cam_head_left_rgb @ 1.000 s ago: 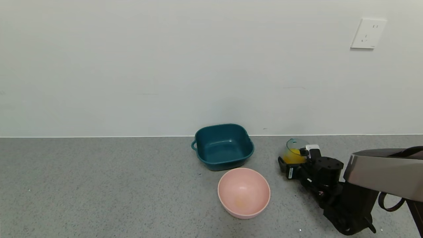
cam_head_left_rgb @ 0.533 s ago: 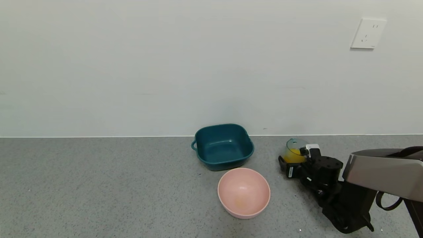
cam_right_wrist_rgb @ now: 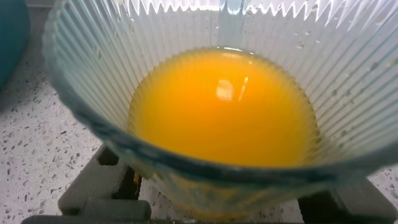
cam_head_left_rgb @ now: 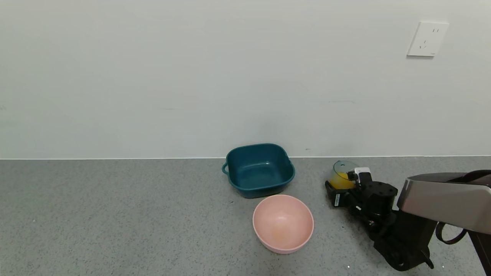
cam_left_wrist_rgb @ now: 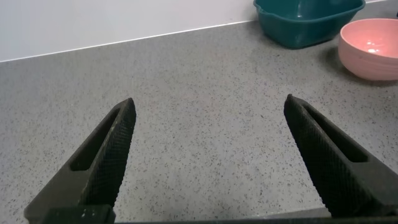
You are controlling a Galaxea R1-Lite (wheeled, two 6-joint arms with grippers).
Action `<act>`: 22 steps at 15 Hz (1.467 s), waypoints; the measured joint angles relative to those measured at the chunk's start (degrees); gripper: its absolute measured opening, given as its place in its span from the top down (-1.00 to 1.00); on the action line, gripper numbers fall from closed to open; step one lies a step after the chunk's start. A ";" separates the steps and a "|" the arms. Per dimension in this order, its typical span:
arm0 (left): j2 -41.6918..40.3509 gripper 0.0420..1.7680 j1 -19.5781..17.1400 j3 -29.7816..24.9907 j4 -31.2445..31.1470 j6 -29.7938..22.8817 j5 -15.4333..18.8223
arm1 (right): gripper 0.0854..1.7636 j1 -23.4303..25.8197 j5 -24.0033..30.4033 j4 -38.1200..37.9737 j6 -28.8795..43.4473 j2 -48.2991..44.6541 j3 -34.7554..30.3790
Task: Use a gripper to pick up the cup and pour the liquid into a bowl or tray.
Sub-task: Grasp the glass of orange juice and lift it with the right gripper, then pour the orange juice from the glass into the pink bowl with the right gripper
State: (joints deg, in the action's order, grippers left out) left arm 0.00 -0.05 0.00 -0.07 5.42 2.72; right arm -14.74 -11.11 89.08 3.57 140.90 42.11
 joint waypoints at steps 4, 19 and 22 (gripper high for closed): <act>0.00 -0.94 0.00 0.00 -0.02 0.00 -0.02 | -0.51 -0.02 0.09 -0.05 0.01 -0.07 0.00; 0.00 -0.94 0.00 0.00 0.00 0.00 0.00 | -0.51 -0.48 0.44 -6.47 -0.66 -7.57 -1.84; 0.00 -0.94 0.00 0.00 -0.02 0.00 0.00 | -0.51 -0.99 0.45 -9.42 -0.82 -11.02 -2.32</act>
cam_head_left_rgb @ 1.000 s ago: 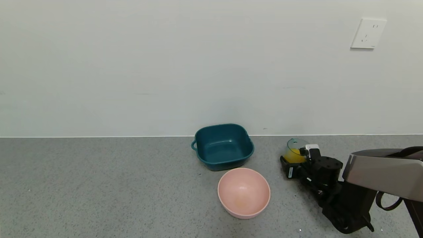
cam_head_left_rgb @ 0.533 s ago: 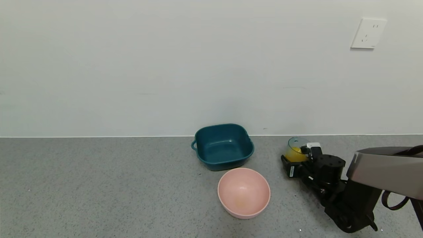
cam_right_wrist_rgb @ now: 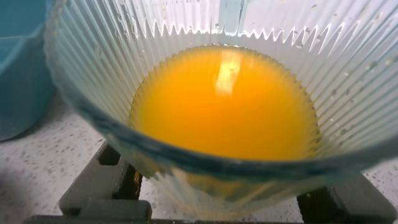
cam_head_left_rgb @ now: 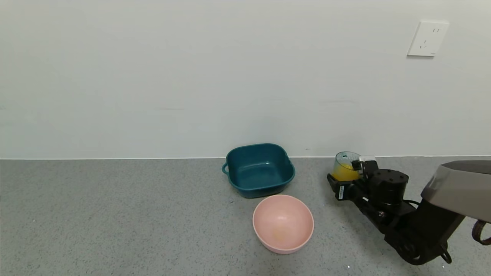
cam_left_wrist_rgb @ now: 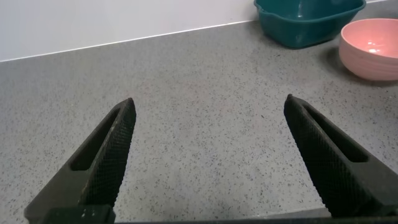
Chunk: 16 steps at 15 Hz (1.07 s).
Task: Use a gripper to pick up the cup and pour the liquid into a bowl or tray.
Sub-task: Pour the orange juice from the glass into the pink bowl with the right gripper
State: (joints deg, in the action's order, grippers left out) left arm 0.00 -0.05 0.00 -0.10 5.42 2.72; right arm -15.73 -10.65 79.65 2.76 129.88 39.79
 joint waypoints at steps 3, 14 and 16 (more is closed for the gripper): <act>0.00 -0.94 0.00 0.00 0.00 0.00 0.00 | -0.50 -0.72 0.00 -1.79 -1.05 -3.08 -0.43; 0.00 -0.94 0.00 0.00 0.00 0.00 0.00 | -0.50 -4.61 -0.06 -1.65 -7.57 -8.27 -3.49; 0.00 -0.94 0.00 0.00 0.00 0.00 0.00 | -0.50 -5.19 -0.11 -1.55 -8.77 -8.66 -3.94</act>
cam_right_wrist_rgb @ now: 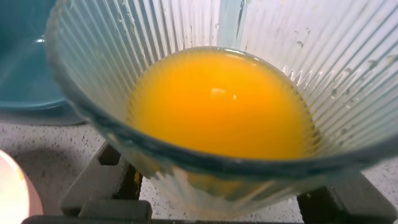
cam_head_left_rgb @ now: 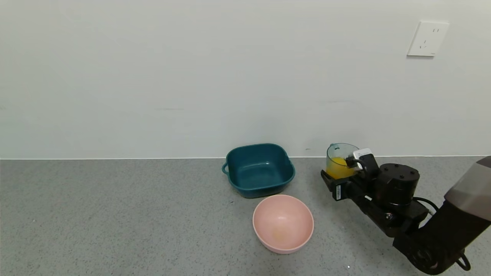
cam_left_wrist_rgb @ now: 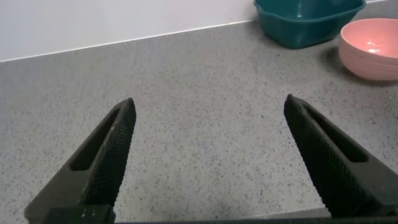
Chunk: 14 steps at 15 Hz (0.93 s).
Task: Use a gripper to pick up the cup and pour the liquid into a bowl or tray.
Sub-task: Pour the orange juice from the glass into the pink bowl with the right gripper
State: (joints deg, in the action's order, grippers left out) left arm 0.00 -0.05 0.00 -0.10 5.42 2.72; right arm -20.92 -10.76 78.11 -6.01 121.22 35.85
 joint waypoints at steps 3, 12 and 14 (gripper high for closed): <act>0.00 -0.94 0.00 0.00 0.00 0.00 -0.02 | -0.50 -0.55 -0.15 -0.02 -2.00 -0.46 -0.85; 0.00 -0.94 0.00 0.00 0.00 0.00 -0.02 | -0.50 -1.76 -0.61 0.01 -7.44 -0.66 -2.12; 0.00 -0.94 0.00 0.00 0.00 0.00 -0.02 | -0.50 -2.39 -0.61 0.11 -8.73 -0.69 -2.47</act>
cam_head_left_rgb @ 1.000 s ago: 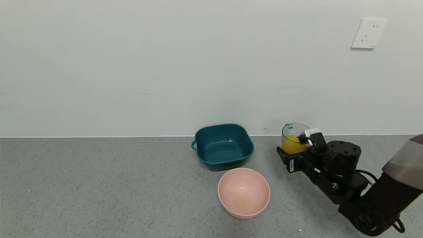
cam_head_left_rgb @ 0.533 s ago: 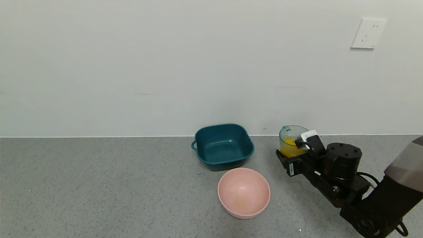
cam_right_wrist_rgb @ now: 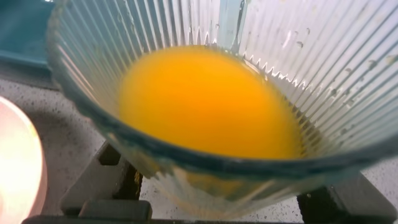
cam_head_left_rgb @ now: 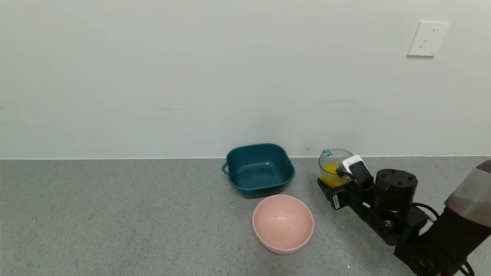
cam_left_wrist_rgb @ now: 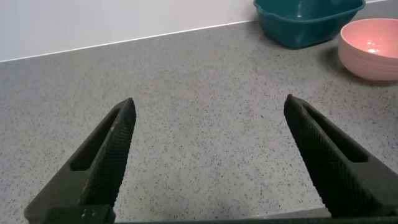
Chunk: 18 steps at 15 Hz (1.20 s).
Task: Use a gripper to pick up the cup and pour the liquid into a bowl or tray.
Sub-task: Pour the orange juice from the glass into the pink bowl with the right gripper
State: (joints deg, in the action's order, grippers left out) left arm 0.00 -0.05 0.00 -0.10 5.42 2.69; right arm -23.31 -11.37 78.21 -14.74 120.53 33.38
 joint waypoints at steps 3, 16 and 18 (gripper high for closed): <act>0.00 -0.94 0.00 0.00 0.00 0.00 0.02 | -0.50 -1.08 -0.41 -0.10 -0.55 0.01 -0.17; 0.00 -0.94 0.00 0.00 0.00 0.00 0.02 | -0.50 -3.25 -1.29 -0.11 -8.33 0.34 -1.38; 0.00 -0.94 0.02 0.00 0.00 0.00 0.02 | -0.50 -3.29 -1.33 -0.16 -10.03 0.37 -1.71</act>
State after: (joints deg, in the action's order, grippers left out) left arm 0.00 -0.02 0.00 -0.10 5.42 2.72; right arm -26.60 -12.70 78.06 -24.77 120.89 31.67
